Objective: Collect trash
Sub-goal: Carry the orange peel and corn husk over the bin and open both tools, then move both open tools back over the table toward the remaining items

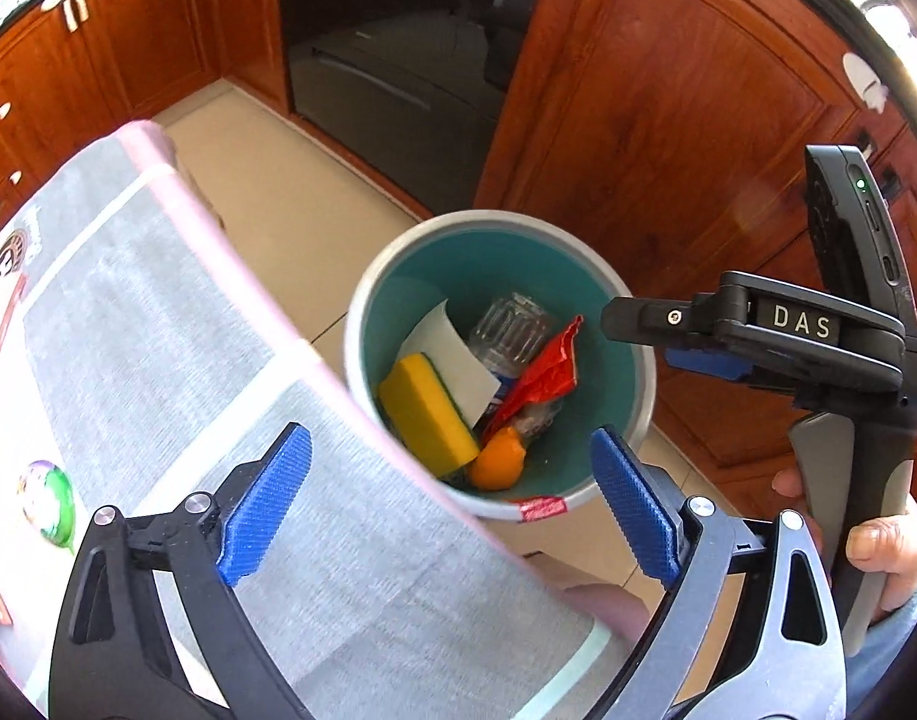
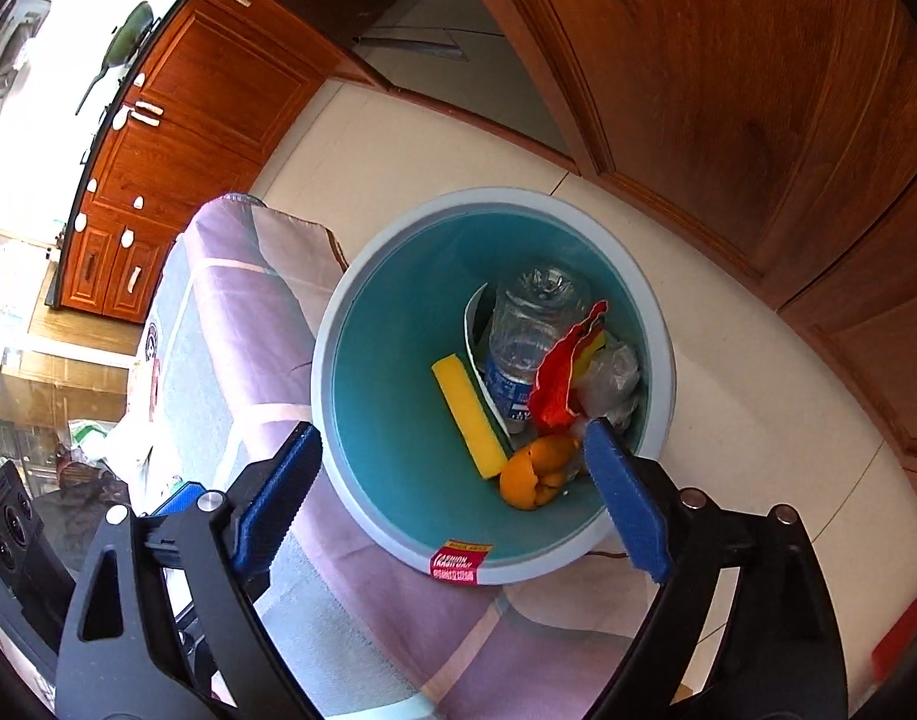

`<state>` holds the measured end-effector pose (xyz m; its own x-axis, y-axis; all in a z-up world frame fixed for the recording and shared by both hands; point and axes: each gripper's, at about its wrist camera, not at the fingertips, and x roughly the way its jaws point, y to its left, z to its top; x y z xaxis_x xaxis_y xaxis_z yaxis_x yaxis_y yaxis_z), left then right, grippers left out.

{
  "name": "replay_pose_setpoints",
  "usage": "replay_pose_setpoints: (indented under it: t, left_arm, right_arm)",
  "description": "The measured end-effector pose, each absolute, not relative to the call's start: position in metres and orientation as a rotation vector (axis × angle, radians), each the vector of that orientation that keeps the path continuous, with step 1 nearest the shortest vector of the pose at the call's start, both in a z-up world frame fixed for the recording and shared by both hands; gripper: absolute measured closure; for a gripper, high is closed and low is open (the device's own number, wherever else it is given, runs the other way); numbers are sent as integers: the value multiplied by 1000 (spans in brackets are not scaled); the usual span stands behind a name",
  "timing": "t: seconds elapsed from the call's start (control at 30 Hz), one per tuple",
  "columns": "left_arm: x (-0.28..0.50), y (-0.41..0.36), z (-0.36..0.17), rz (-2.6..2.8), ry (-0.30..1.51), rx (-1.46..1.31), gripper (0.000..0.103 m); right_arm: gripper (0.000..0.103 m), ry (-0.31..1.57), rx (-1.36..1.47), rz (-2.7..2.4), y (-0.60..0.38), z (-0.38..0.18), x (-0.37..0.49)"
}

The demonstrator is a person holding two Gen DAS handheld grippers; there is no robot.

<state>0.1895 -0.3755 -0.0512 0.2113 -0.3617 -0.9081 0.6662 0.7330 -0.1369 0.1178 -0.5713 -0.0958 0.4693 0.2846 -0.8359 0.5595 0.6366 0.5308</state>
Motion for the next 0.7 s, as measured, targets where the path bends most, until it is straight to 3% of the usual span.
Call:
replay_pose_setpoints:
  t: [0.7]
  left_arm:
    - [171,-196,-8,-505,1086,177,7]
  right_arm:
    - [18,1133,747,-34,-444,-43,140]
